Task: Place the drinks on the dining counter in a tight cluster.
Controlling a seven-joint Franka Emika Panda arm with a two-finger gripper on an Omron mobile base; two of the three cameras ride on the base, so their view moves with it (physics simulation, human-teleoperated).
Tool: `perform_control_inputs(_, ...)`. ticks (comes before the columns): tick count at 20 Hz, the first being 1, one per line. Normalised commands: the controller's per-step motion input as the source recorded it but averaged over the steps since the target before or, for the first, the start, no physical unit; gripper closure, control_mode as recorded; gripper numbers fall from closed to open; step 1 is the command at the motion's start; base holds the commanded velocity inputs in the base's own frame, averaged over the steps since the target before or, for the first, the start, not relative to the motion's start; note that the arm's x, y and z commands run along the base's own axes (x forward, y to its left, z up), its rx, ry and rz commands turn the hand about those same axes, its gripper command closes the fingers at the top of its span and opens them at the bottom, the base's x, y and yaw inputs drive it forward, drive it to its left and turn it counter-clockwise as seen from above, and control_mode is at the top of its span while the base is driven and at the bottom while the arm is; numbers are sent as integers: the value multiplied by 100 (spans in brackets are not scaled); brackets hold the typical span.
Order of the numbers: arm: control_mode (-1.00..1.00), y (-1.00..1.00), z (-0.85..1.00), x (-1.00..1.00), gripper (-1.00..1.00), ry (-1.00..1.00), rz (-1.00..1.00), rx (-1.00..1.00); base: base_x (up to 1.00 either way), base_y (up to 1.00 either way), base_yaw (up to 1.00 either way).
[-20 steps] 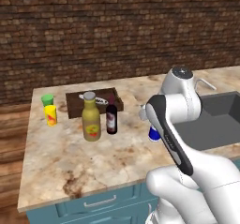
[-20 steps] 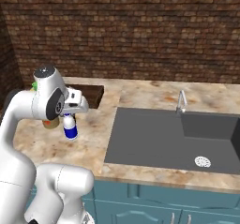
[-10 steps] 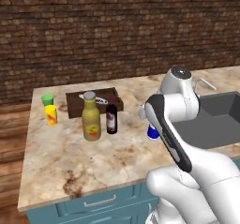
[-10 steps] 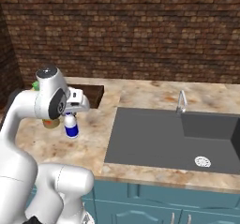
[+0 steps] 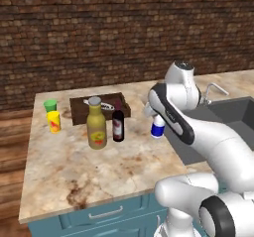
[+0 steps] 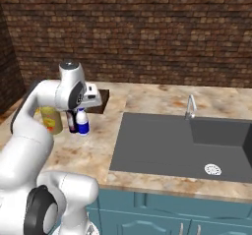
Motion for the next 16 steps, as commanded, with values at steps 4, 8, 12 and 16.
perform_control_inputs(4,-100,0,-16,59,100,0,0,0,0,0,0)
perform_control_inputs(8,-100,0,-43,33,100,-9,0,0,0,0,0)
perform_control_inputs(12,-100,0,-39,41,100,-4,0,0,0,0,0)
perform_control_inputs(16,-100,0,-4,38,100,0,0,0,0,0,0)
